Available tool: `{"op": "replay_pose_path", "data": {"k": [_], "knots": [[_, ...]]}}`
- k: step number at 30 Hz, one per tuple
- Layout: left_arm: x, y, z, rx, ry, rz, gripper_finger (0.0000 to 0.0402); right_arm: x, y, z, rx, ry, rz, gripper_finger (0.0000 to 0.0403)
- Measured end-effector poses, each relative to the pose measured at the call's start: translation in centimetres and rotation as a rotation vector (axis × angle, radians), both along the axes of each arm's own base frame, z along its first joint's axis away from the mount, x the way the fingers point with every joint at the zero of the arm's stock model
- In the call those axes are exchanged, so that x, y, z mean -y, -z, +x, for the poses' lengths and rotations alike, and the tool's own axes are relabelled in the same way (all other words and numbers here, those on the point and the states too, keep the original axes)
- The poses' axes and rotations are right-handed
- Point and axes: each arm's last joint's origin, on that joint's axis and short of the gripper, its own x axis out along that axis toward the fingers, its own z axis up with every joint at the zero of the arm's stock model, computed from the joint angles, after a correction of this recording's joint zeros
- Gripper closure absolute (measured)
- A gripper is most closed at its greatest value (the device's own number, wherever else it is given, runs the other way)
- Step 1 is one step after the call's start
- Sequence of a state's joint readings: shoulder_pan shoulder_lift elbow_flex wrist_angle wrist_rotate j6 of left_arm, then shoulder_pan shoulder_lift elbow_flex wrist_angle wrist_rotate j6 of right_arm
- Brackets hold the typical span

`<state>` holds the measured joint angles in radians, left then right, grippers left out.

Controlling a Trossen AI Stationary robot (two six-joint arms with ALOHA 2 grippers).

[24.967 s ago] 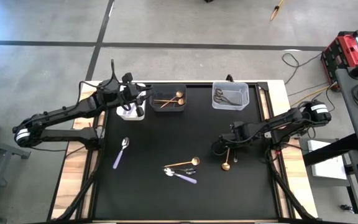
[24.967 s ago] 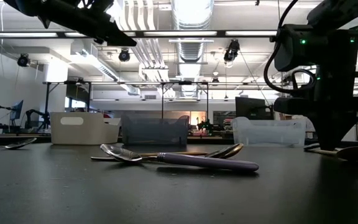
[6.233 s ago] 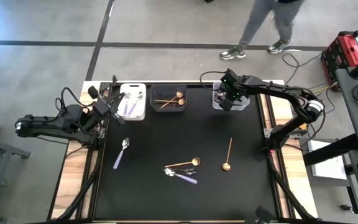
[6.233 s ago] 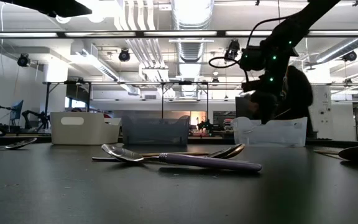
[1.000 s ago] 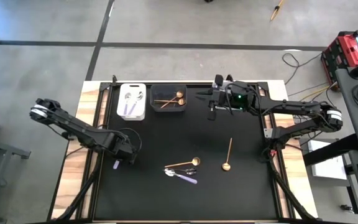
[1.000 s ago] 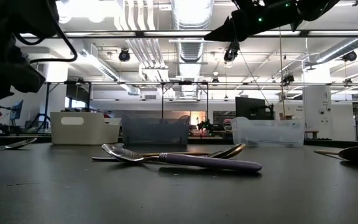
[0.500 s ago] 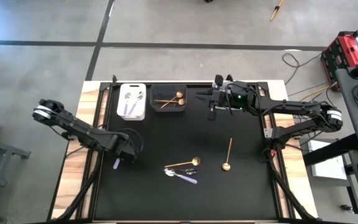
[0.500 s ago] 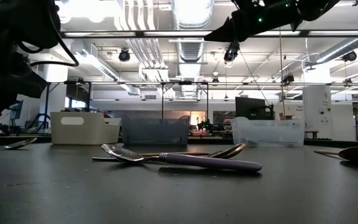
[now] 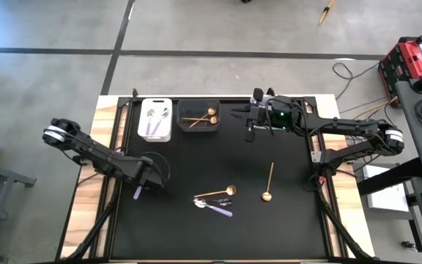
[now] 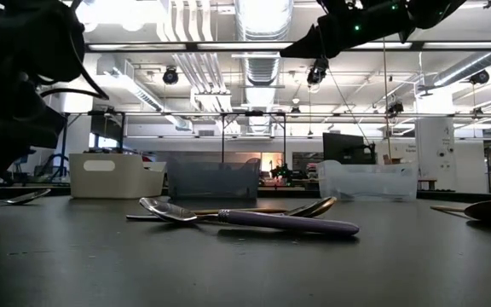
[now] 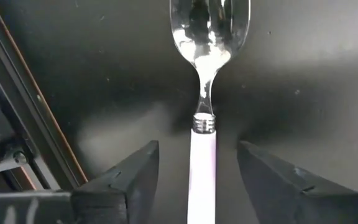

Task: Sort silverware by color (type)
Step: Put the purple spoon into the white bin

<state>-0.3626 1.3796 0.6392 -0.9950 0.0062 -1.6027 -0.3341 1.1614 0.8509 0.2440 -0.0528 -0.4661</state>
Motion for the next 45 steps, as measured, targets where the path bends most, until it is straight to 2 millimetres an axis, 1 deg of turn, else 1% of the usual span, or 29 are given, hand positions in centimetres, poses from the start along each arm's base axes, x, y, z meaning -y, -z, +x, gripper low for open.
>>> {"op": "replay_pose_path", "data": {"k": [6, 13, 19, 27, 35, 37, 42, 45], "knots": [[0.08, 0.54, 0.25, -0.019, 0.004, 0.012, 0.0194, 0.0, 0.0, 0.0, -0.001, 0.0, -0.004, 0.0344], [0.14, 0.62, 0.41, -0.011, 0.024, 0.008, 0.0211, 0.01, 0.01, 0.0, -0.002, 0.0, -0.005, 0.0344], [0.17, 0.65, 0.5, -0.001, 0.024, 0.004, 0.0248, 0.0, 0.03, -0.01, -0.005, 0.0, -0.005, 0.0344], [0.22, 0.68, 0.62, 0.012, 0.024, 0.0, 0.0316, 0.0, 0.05, -0.01, -0.007, -0.001, -0.004, 0.0344], [0.21, 0.71, 0.71, 0.025, 0.027, 0.008, 0.0372, 0.0, 0.07, -0.01, -0.009, 0.0, -0.003, 0.0344], [0.21, 0.71, 0.71, 0.025, 0.038, 0.007, 0.038, 0.0, 0.07, -0.01, -0.009, 0.0, -0.004, 0.0344], [0.22, 0.63, 0.74, 0.027, 0.055, 0.006, 0.038, 0.0, 0.07, -0.01, -0.009, 0.0, -0.005, 0.0344], [0.27, 0.19, 0.92, 0.038, 0.071, 0.005, 0.0384, 0.0, 0.07, -0.01, -0.009, 0.0, -0.005, 0.0344]]}}
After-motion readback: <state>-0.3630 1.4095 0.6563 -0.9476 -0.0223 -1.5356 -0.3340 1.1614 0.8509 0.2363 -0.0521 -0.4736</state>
